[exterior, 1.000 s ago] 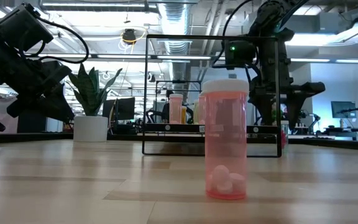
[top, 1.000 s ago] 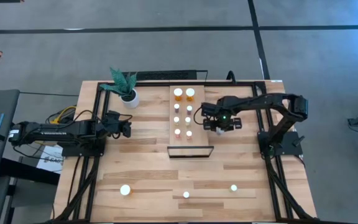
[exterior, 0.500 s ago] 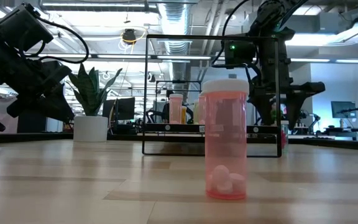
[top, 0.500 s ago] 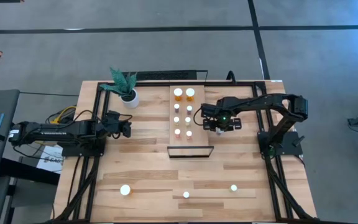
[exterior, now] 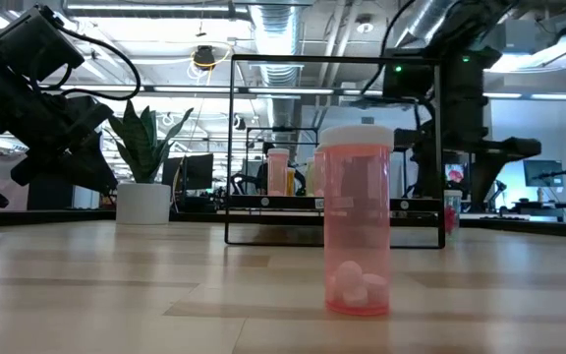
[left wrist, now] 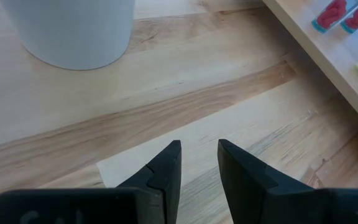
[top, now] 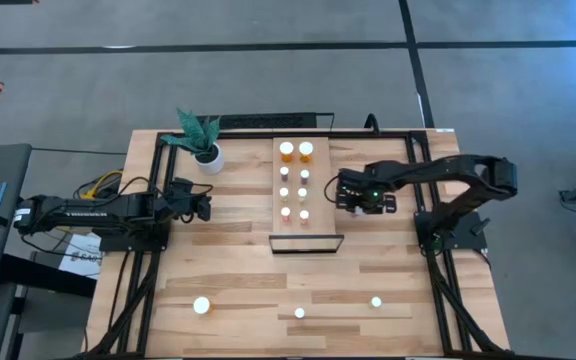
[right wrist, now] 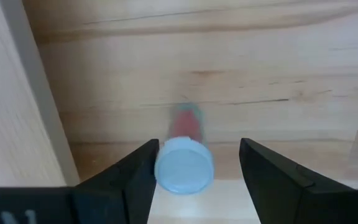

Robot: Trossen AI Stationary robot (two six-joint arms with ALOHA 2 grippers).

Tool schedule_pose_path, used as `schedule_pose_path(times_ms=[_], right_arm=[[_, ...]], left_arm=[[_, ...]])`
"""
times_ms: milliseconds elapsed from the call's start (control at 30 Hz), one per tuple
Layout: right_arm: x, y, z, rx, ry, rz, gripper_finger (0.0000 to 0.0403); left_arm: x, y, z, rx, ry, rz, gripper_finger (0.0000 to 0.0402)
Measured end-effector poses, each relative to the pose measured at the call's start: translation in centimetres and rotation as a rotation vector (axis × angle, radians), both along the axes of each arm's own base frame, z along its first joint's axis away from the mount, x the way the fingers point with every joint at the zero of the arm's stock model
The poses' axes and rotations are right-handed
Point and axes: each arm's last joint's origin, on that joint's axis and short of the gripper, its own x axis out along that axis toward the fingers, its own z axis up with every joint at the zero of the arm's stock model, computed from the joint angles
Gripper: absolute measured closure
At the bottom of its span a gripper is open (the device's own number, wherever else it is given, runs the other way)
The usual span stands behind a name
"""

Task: Pick and place medicine bottles onto shelf by color
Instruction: Put the blue pill bottle on the shelf aligned with the other blue pill bottles

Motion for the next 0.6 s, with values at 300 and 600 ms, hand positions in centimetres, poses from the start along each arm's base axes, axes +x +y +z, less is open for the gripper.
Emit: schedule_pose_path(times_ms=[300,600], right_arm=[[-0.06,-0.26,-0.52,-0.011,0.014,0.012,0.0158],[0.44,-0.52,-0.78,-0.014,-0.02,0.02,0.0184]], left_arm=[[0.0,0.0,-0.01,0.0,0.0,0.0,0.031],[0.0,0.0,0.0,0.0,0.0,0.0,0.031]])
